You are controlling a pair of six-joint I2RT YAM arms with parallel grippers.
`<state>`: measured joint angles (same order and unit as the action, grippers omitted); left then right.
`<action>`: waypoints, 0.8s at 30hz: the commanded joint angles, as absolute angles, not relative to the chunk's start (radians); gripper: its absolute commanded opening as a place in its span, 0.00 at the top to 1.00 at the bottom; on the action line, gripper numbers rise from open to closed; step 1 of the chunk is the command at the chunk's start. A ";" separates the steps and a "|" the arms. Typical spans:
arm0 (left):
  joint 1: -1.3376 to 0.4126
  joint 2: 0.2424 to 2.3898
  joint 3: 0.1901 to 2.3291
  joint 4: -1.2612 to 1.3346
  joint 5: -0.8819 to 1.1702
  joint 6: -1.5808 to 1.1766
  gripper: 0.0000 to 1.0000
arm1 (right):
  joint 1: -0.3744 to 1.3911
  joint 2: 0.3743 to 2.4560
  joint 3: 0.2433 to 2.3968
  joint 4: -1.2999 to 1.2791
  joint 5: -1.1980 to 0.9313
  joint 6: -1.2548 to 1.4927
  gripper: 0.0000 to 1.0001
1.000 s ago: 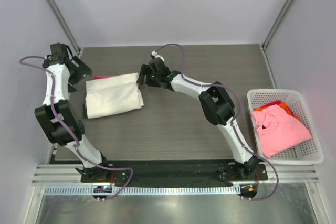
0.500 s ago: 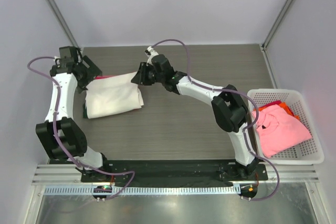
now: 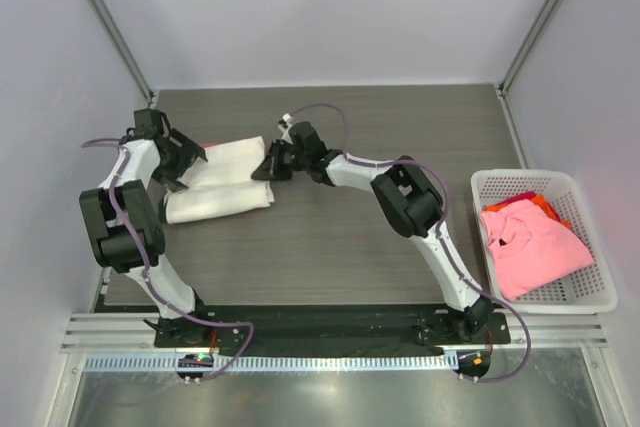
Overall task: Fold and stack the t-shirts
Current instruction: Neatly place the folded tshirt to the corner
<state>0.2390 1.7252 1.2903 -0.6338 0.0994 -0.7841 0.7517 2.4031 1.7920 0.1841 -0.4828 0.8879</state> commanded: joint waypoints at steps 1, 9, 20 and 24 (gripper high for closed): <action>0.238 1.785 1.331 -0.561 0.106 -0.827 0.12 | 0.661 2.388 1.732 0.264 -0.494 0.945 0.99; 0.218 1.735 1.403 -0.603 0.013 -0.801 0.12 | 0.560 2.209 1.464 0.302 -0.517 0.849 0.98; -0.247 1.676 1.620 -0.768 -0.204 -0.756 0.12 | 0.465 1.789 1.122 0.126 -0.338 0.660 0.96; -0.415 1.781 1.658 -0.758 -0.198 -0.778 0.17 | 0.439 1.639 1.011 0.065 -0.200 0.614 0.96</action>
